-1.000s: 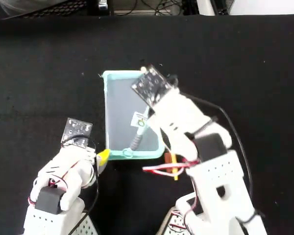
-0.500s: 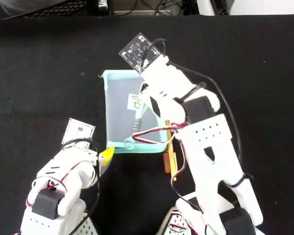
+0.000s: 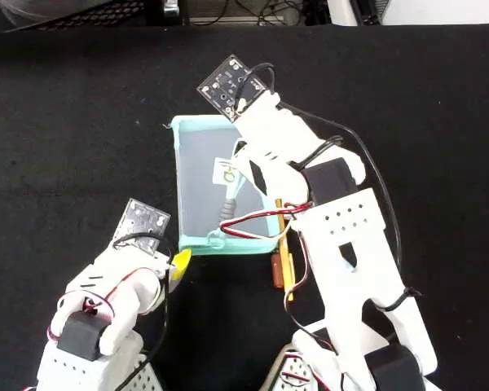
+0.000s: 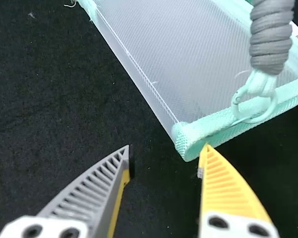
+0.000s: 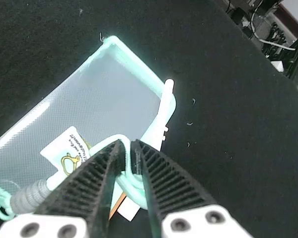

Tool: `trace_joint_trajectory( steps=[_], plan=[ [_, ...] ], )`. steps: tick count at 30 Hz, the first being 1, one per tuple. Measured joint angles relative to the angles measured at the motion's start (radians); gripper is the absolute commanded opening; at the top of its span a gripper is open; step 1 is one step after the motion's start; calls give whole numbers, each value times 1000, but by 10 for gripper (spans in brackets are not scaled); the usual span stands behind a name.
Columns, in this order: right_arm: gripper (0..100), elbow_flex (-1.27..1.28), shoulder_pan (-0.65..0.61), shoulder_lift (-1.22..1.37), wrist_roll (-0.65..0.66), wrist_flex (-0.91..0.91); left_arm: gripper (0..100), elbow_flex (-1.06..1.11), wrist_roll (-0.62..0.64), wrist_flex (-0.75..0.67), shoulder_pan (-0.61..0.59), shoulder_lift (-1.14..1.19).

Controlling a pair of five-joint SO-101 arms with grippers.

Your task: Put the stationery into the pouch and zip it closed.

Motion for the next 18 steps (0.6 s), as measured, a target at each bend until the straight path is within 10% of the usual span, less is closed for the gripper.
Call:
trace_joint_trajectory(
  steps=[18],
  plan=[
    [14,0,0,-140,0,164,30,120,-11,-258,-9,0]
  ],
)
